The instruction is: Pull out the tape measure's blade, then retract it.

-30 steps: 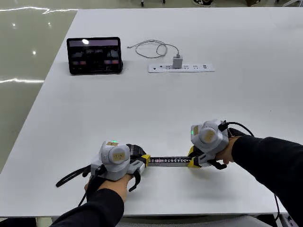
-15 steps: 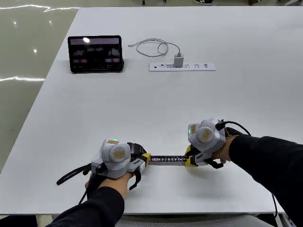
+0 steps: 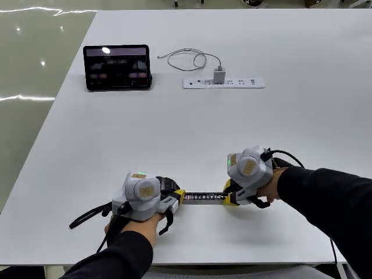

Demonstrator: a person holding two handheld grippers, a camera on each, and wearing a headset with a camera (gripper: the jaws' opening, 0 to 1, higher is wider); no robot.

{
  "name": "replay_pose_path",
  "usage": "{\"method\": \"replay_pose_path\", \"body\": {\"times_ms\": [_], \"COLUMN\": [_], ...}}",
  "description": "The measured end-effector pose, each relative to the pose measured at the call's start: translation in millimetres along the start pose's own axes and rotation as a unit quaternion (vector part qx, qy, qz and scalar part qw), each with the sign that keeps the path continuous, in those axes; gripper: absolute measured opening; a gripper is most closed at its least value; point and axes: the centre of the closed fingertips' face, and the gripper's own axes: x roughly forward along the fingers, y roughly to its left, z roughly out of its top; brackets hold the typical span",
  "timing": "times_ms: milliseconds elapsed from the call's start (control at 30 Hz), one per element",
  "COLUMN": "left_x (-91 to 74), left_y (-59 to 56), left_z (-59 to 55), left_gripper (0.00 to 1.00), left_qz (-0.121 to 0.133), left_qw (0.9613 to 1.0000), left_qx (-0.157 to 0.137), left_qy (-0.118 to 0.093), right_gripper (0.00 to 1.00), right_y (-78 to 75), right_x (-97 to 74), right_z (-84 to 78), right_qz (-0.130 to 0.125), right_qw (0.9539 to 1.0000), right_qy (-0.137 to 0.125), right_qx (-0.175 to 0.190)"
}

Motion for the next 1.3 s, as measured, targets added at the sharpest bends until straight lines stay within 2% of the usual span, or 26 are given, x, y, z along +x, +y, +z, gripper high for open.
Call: {"method": "replay_pose_path", "body": {"times_ms": [433,733,1300], "left_x": [0.3,0.1,-0.4], "left_y": [0.4,0.6,0.8], "left_z": [0.1,0.4,-0.4], "left_gripper": [0.61,0.61,0.61], "left_qz": [0.002,0.003,0.004], "left_qw": [1.0,1.0,1.0], "left_qx": [-0.002,-0.002,-0.006], "left_qy": [0.001,0.001,0.001], "right_gripper": [0.11,0.11,0.11], "right_y": [-1.4,-0.5,0.2], "right_x": [2.2,5.5,11.5], "right_z": [8.5,17.3,23.9], "right_qz": [-0.001,-0.002,-0.009], "right_qw": [0.9998,0.9997,0.9994], "right_qy": [-0.017,-0.023,-0.034], "right_qx": [0.013,0.003,0.003]}}
